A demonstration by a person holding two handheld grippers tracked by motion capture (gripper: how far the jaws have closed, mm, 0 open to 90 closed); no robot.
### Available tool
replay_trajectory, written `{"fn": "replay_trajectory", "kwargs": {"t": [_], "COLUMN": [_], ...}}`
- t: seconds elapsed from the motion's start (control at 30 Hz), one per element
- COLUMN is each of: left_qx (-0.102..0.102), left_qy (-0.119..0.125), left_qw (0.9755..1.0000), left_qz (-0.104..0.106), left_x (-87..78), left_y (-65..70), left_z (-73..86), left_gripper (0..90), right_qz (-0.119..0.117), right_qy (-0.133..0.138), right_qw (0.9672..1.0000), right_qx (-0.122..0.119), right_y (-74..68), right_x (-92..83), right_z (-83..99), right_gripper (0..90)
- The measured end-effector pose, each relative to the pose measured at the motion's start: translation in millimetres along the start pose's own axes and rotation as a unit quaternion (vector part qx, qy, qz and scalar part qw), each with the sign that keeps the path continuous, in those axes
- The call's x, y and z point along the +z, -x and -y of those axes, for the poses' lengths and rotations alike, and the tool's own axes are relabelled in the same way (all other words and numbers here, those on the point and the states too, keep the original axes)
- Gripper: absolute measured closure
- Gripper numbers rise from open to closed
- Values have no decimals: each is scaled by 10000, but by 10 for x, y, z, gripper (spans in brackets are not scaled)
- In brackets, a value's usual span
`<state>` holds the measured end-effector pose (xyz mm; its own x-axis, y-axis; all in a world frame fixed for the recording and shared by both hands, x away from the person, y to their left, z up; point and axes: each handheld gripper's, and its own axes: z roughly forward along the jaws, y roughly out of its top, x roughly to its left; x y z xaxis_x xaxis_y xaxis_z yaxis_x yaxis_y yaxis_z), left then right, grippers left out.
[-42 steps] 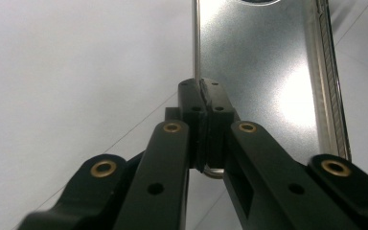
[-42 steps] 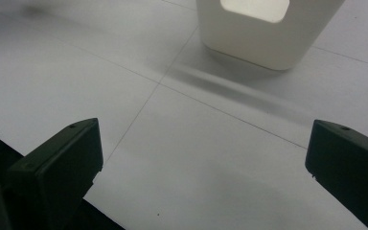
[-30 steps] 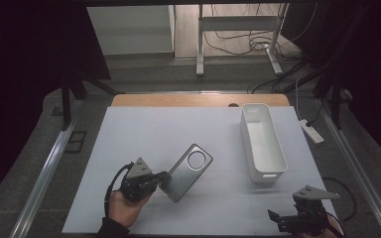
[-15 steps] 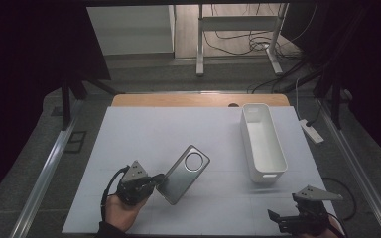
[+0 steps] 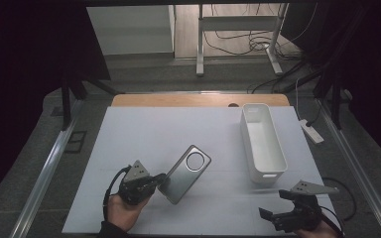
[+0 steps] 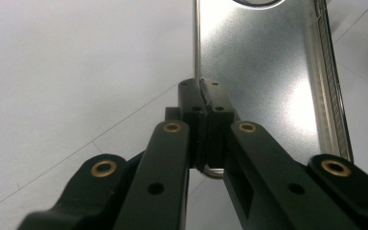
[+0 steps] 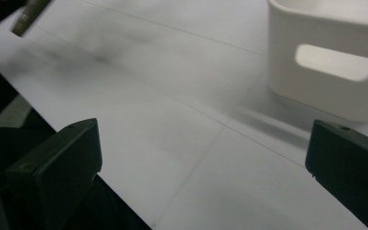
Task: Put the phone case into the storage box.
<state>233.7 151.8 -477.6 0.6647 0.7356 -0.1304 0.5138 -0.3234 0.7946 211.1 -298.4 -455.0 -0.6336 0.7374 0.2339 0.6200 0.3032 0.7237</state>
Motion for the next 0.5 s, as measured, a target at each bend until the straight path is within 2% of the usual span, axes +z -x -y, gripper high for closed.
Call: {"fn": "replay_trajectory", "kwargs": {"t": [0.17,0.5], "left_qx": [15,3], "left_qy": [5,110], "left_qw": [10000,9999], "left_qz": [33,40], "left_x": [14,23], "left_y": [5,16], "left_z": [-4,-8], "left_gripper": [892,892], "right_qz": [-237,-458], "right_qy": [56,46], "right_qw": [9997,9988], "right_qx": [-50,-139], "right_y": [-20,-50], "right_x": [45,190], "right_z": [-84,-227], "right_gripper": [0,0]}}
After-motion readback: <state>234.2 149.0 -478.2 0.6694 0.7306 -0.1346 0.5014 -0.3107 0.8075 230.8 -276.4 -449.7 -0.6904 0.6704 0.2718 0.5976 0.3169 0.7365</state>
